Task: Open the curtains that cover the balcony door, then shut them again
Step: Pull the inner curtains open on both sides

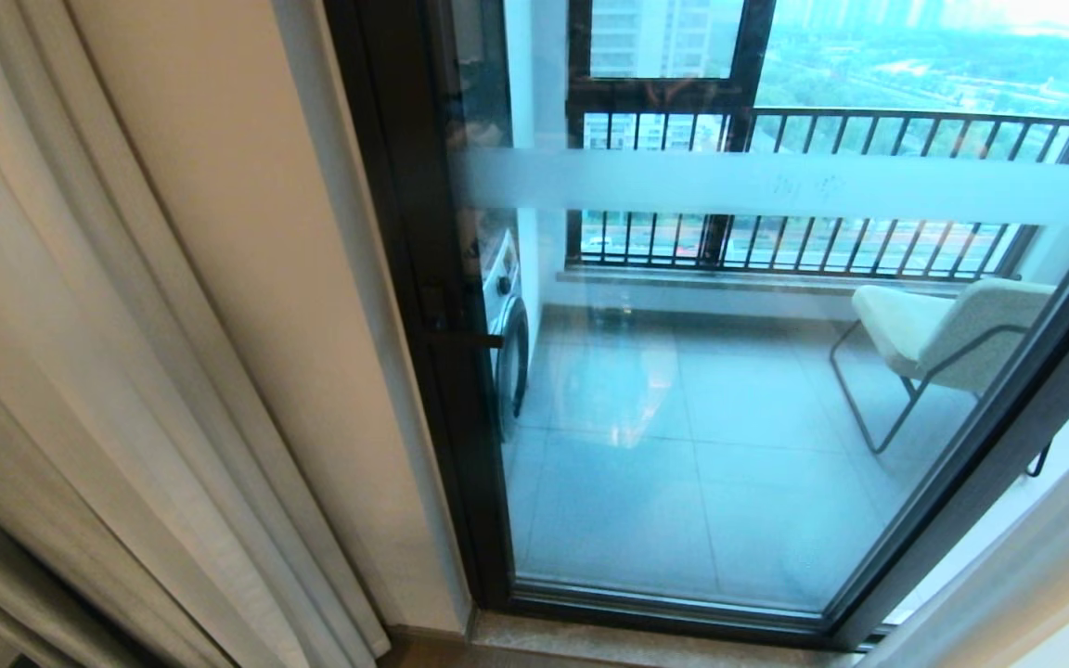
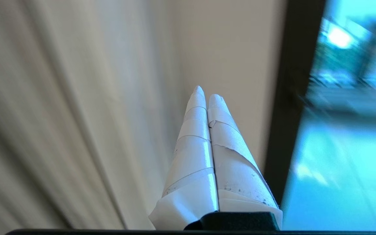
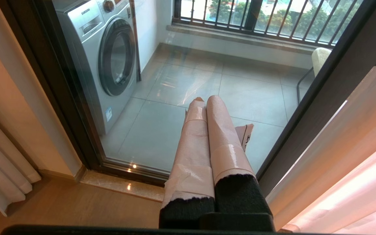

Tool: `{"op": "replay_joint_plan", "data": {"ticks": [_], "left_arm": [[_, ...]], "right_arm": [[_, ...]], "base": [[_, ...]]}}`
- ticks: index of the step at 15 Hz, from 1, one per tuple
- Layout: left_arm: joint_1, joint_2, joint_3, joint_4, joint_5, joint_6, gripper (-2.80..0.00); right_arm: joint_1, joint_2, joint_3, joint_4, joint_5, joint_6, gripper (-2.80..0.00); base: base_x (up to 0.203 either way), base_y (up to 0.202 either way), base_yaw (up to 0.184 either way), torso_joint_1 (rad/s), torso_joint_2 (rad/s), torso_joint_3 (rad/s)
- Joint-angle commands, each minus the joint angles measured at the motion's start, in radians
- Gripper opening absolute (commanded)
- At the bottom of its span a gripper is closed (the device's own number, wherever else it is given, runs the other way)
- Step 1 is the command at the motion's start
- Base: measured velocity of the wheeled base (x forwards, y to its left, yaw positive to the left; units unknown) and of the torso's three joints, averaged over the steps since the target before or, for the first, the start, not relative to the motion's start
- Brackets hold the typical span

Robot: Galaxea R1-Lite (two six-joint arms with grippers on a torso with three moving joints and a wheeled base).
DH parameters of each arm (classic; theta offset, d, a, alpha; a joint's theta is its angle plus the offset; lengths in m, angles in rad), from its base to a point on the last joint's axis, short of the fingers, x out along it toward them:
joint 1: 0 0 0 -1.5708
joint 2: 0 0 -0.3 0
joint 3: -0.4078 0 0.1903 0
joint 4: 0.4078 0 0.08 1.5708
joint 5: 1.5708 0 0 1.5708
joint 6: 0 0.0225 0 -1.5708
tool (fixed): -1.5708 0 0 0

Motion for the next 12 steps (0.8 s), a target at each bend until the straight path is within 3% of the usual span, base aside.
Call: {"op": "replay_joint_plan", "data": {"ticks": [1,7,9,11,12], "left_arm": [[-0.099,-0.120,0.109,0.001,-0.014,0.031,-2.80],[-0.180,-0.419,0.128,0.445,-0.001,0.058,-2.80],[-0.211,-0.486,0.128,0.579,0.057,0.062,-2.80],[-0.225,-0.490,0.128,0.624,0.146,0.068,-2.80],[-0.268,-0.495,0.128,0.627,0.176,0.070,-2.80]], "right_arm": [[0.001,0.000,0.000,0.000,0.000,-0.001,-2.80],[0.001,0.000,0.000,0.000,0.002,-0.001,-2.80],[0.001,0.000,0.000,0.000,0.001,-0.001,-2.80],[0.001,0.000,0.000,0.000,0.000,-0.001,-2.80],[0.001,0.000,0.000,0.000,0.000,-0.001,-2.80]], "base": [[0.000,0.000,0.000,0.000,0.00,0.000],[0.000,0.000,0.000,0.000,0.00,0.000],[0.000,0.000,0.000,0.000,0.00,0.000],[0.000,0.000,0.000,0.000,0.00,0.000],[0.000,0.000,0.000,0.000,0.00,0.000]]}}
